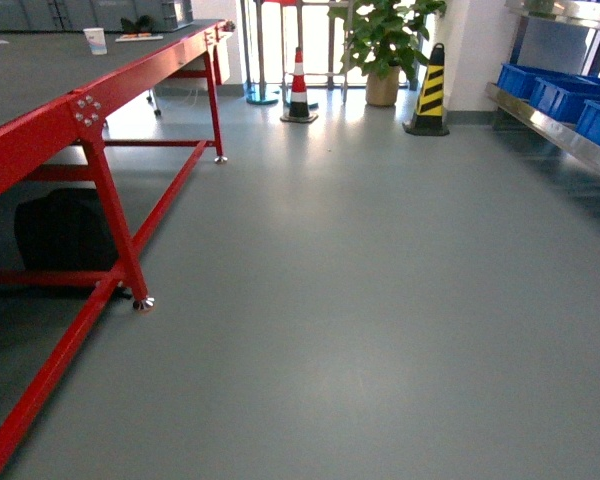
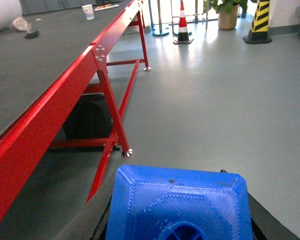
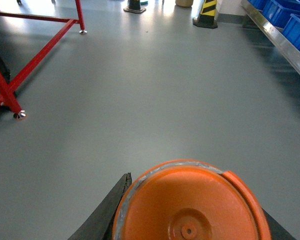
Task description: Sort blue parts and orange caps into right shelf containers
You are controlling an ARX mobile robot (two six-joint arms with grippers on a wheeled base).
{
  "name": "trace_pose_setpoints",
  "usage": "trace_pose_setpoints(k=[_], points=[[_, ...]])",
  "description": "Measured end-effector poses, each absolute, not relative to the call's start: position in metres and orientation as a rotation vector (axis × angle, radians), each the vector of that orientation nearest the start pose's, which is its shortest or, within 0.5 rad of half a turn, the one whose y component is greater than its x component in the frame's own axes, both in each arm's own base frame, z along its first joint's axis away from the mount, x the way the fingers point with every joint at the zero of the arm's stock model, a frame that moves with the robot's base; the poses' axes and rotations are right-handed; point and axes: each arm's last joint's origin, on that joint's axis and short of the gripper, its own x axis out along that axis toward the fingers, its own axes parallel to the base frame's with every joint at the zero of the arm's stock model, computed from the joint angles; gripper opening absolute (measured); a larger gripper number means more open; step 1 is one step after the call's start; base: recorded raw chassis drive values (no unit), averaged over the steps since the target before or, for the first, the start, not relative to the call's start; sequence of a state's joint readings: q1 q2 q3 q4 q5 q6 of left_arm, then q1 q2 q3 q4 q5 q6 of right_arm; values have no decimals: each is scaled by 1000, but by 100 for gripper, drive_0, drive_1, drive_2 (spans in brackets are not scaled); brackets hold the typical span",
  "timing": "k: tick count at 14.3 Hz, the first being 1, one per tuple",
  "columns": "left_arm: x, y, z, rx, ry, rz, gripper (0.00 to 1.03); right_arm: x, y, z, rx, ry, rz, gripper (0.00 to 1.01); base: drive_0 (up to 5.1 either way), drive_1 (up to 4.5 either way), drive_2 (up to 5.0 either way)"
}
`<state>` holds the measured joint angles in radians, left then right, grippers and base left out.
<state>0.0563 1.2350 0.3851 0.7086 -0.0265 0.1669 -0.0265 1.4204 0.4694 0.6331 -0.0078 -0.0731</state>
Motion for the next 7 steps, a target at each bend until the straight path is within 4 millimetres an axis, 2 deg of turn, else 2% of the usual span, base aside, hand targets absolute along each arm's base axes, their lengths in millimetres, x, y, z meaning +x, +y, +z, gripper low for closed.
trace_pose_setpoints(k=[7], points=[[235, 14, 195, 164, 146, 71, 45, 263, -7, 170, -67, 317, -7, 44, -5, 405, -414]])
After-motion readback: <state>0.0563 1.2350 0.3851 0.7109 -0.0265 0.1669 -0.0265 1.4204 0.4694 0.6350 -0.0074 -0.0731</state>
